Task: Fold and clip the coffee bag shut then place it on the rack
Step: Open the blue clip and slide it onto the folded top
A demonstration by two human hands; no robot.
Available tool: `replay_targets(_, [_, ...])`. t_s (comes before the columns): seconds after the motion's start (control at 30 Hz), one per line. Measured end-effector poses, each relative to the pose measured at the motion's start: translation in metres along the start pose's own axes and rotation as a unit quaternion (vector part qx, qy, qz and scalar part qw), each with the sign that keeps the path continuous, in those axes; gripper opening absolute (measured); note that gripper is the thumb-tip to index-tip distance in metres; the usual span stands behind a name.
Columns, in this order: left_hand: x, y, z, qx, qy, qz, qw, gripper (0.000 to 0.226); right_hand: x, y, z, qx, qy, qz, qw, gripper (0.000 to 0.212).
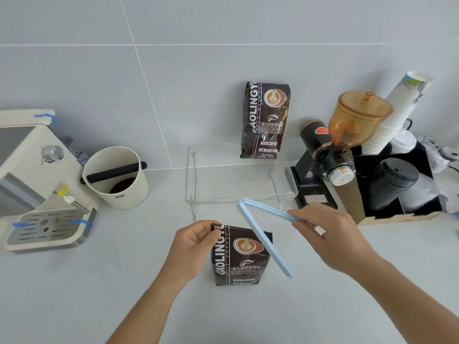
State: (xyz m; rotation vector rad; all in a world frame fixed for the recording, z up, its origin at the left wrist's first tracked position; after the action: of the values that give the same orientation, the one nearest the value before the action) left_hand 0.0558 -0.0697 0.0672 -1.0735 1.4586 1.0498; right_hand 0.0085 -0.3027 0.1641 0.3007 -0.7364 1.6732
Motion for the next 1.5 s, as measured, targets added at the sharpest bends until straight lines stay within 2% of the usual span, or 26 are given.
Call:
replay_targets(0.17, [0.001,-0.003,0.0,0.006,0.01,0.013,1.0,0.021,0.016,-0.02,-0.032,0.083,0.018,0.041,0.996,0.022])
replay_targets(0.3, [0.0,-0.001,-0.001,0.015,-0.002,0.013,1.0,0.035,0.031,-0.035,-0.049,0.126,0.024,0.081,0.988,0.021])
replay_targets(0.47, [-0.001,-0.001,0.006,0.025,-0.071,-0.006,0.997,0.054,0.04,-0.041,-0.069,0.17,0.037,0.113,0.978,0.021])
replay_targets(0.7, [-0.005,-0.001,0.012,0.018,-0.134,-0.031,0.99,0.039,0.024,-0.039,-0.084,0.211,0.025,0.072,0.974,0.027])
replay_targets(0.83, [-0.009,-0.002,0.015,0.014,-0.154,-0.05,0.987,0.036,0.012,-0.036,-0.076,0.233,-0.074,-0.054,0.968,0.03])
replay_targets(0.9, [-0.01,-0.003,0.016,0.012,-0.155,-0.058,0.986,0.034,0.014,-0.027,-0.078,0.275,-0.064,-0.078,0.956,0.051])
replay_targets(1.0, [-0.011,-0.005,0.018,0.01,-0.154,-0.068,0.986,0.031,0.023,-0.014,-0.087,0.314,0.021,-0.059,0.947,0.088])
replay_targets(1.07, [-0.009,-0.006,0.017,0.019,-0.156,-0.071,0.985,0.03,0.029,-0.014,-0.092,0.302,0.043,-0.034,0.952,0.093])
replay_targets(1.17, [-0.008,-0.006,0.016,0.03,-0.158,-0.067,0.985,0.031,0.036,-0.018,-0.093,0.277,0.056,-0.001,0.959,0.086])
replay_targets(1.37, [-0.01,-0.001,0.016,0.059,-0.196,-0.069,0.976,0.035,0.029,-0.025,-0.084,0.244,0.045,-0.014,0.969,0.068])
replay_targets(1.5, [-0.008,0.002,0.016,0.071,-0.205,-0.053,0.975,0.029,0.027,-0.023,-0.08,0.234,0.043,-0.025,0.971,0.059])
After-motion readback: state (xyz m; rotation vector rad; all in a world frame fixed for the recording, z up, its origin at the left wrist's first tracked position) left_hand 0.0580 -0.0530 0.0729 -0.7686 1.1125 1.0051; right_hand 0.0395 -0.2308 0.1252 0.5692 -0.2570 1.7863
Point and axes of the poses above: each hand's wrist, its own y-axis away from the middle knuckle, its own z-axis out of the back of the hand, x = y × z, the point moved 10 cm from there along -y, towards the middle knuckle, and after that the axes turned 4 degrees about -z, right-handed, at the moved point
